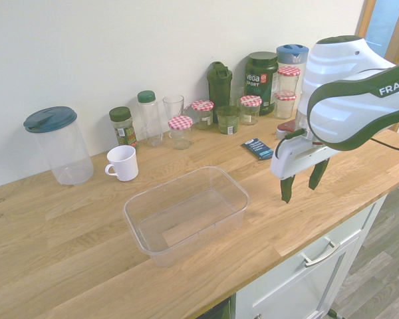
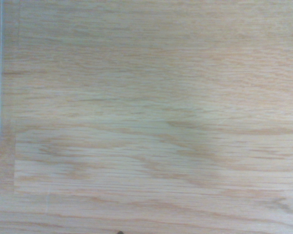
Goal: Put the protein bar into the container
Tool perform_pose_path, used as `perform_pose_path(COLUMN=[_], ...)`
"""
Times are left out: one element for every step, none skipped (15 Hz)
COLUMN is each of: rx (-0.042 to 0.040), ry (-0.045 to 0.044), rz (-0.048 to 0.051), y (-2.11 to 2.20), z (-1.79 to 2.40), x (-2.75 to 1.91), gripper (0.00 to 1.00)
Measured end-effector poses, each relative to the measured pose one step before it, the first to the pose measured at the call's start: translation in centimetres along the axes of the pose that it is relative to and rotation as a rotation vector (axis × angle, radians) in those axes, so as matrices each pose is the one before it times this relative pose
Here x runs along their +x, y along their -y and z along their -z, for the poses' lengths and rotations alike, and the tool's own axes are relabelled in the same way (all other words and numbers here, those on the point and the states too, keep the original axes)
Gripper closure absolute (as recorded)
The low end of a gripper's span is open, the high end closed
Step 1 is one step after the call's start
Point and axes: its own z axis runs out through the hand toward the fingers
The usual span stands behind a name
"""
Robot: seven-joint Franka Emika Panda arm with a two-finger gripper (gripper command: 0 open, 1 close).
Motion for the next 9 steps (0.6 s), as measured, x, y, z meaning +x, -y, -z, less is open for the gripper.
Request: perform_pose_path(rx=[-0.00063,0.00036,0.00337,0.00628,0.00729,0.00647,0.00334,0.00277,0.00026], ry=[0.00058,-0.0003,-0.00281,-0.00566,-0.00873,-0.01018,-0.00961,-0.00696,-0.0084], rz=[0.00001,-0.00002,-0.00317,-0.00395,-0.00638,-0.00799,-0.00844,-0.00833,-0.0083], y=[0.001,0.008,0.091,0.197,0.291,0.408,0.534,0.646,0.857], z=[-0.032,0.006,0.168,0.37,0.491,0.514,0.472,0.386,0.448], x=[-0.001,0.008,0.083,0.201,0.409,0.644,0.905,1.025,1.223], gripper=[0.0,0.0,0.0,0.0,0.0,0.0,0.0,0.0,0.0])
